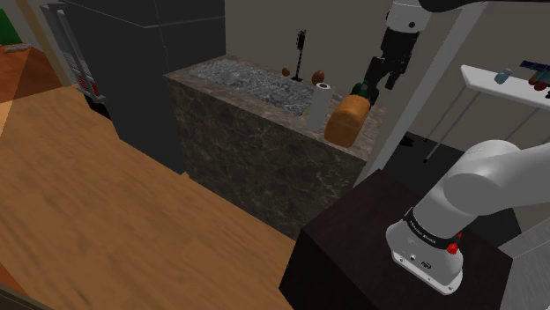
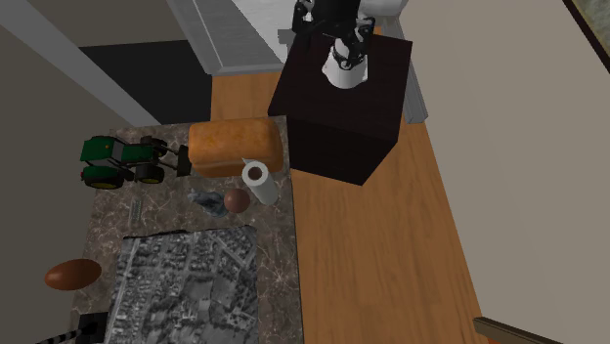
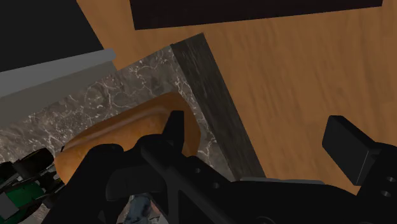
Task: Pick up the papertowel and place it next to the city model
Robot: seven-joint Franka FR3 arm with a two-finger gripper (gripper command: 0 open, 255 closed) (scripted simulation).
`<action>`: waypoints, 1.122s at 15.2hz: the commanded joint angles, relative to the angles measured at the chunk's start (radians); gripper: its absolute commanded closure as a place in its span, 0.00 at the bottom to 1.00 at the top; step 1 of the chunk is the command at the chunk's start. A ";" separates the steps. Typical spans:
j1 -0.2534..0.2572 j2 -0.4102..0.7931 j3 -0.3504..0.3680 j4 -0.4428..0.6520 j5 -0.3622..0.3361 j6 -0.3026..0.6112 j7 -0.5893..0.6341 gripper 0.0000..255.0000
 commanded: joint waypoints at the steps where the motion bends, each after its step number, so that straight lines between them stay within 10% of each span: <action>1: 0.000 0.000 0.000 0.000 0.000 0.000 0.000 0.00; 17: -0.015 0.580 -0.104 0.292 -0.010 0.360 -0.136 0.00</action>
